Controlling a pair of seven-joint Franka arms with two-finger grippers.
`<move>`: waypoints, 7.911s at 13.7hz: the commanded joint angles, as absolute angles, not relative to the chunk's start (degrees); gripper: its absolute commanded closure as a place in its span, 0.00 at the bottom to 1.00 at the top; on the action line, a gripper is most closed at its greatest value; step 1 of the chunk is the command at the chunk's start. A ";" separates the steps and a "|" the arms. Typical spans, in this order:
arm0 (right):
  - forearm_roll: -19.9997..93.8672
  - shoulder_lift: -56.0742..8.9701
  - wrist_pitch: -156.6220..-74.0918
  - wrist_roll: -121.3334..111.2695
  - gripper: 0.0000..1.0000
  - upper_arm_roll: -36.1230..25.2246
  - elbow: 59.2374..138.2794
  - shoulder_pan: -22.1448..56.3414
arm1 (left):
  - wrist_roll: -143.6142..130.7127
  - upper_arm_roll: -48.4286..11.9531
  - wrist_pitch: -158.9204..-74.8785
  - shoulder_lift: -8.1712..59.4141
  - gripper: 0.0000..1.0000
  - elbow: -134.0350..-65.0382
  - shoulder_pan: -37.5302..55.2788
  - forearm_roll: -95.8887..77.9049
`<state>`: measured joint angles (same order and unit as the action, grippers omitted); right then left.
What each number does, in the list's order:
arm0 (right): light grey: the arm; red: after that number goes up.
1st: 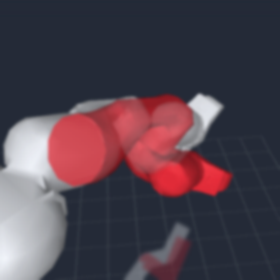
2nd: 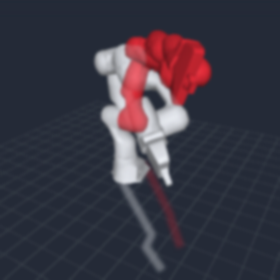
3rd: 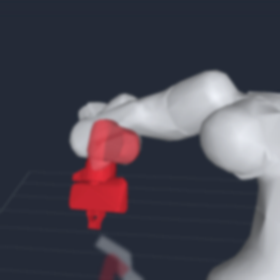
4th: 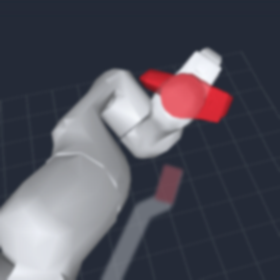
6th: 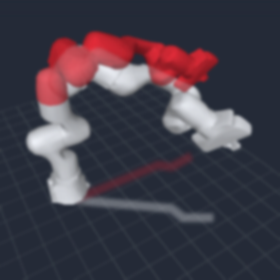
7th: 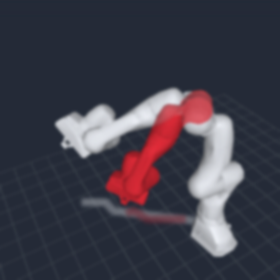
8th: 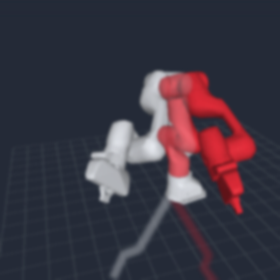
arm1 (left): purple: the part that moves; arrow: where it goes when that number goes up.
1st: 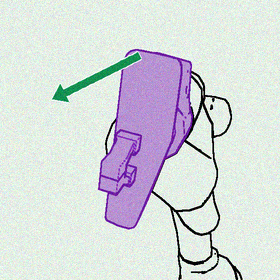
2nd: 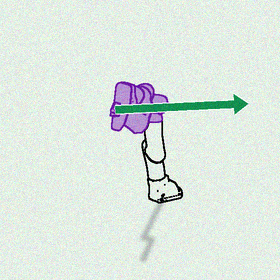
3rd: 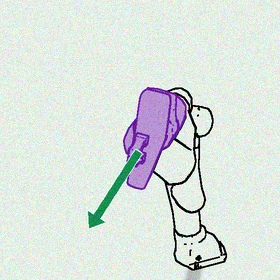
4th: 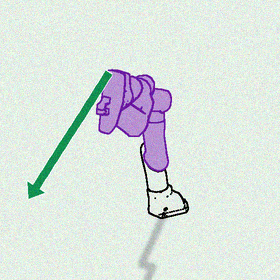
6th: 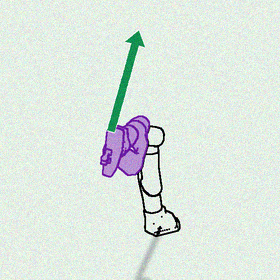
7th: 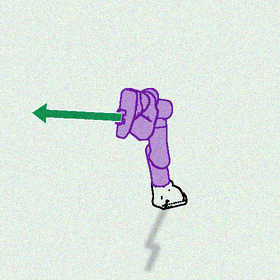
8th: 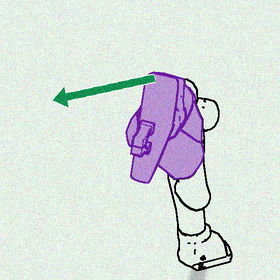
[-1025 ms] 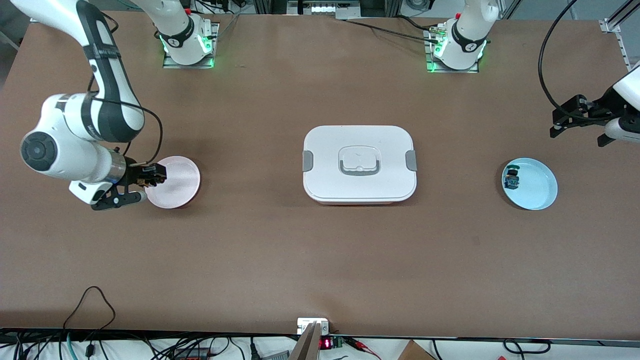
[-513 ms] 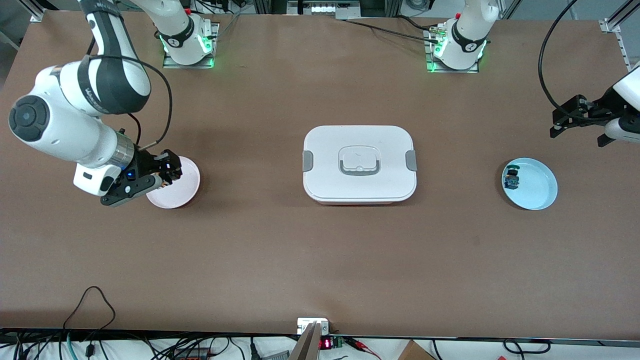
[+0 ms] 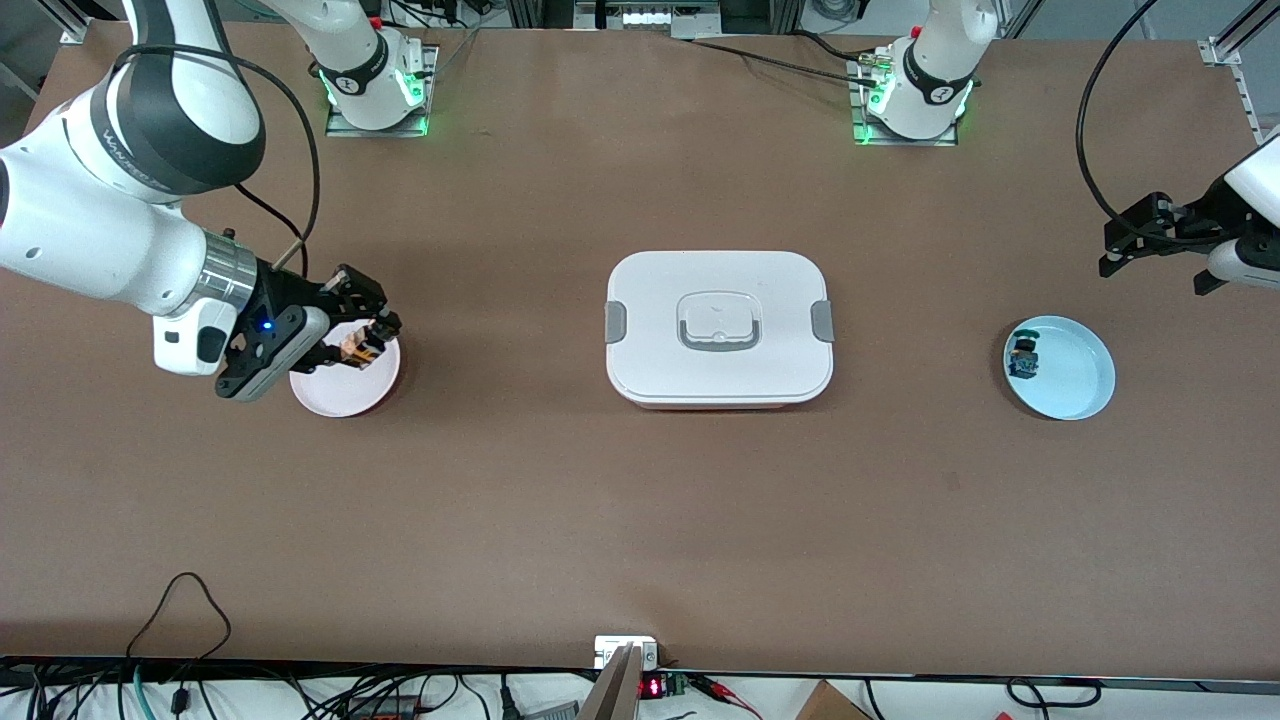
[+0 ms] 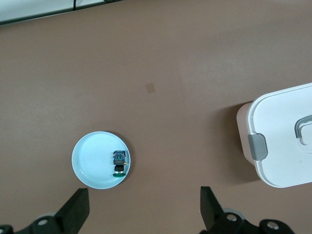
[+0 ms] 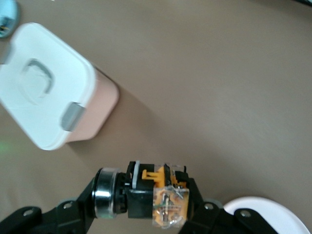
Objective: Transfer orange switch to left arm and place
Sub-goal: 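Lift the orange switch with the right gripper over the white box, then hold the switch above the box while the left gripper grasps it, then open the right gripper and pull back while the left gripper withdraws, then carry the switch to the blue plate while the right arm retracts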
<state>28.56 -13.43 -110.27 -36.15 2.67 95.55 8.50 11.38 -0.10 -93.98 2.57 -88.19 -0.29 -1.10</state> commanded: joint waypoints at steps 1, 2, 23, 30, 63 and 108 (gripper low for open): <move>37.23 -13.18 -110.04 -48.02 1.00 2.72 95.01 8.87 | 10.64 -0.18 -92.29 3.96 0.00 -85.43 -0.70 -0.18; 41.62 -13.27 -110.82 -53.12 1.00 2.72 95.10 8.96 | 10.63 0.00 -91.42 4.04 0.00 -84.99 -0.79 0.26; 92.11 -23.20 -113.02 -98.16 1.00 2.72 90.71 26.80 | -2.99 -2.01 -83.39 12.92 0.00 -96.57 0.79 -71.69; 94.73 -24.52 -121.72 -102.30 1.00 2.72 87.28 32.07 | -2.03 -14.39 -101.31 11.60 0.00 -101.95 0.70 -79.62; 100.99 -22.16 -121.64 -102.57 0.00 0.09 92.28 32.79 | 3.61 -18.37 -100.66 10.90 1.00 -101.60 -6.13 -69.73; 3.07 -16.88 -86.66 -1.50 0.00 -20.75 84.38 16.12 | 0.00 -17.84 -117.77 38.41 0.68 -101.60 -29.44 34.17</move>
<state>3.36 -16.82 -87.35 -2.03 -22.06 85.48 21.85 1.11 -17.22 -117.33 37.81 -101.84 -28.88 30.67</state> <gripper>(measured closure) 0.000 0.590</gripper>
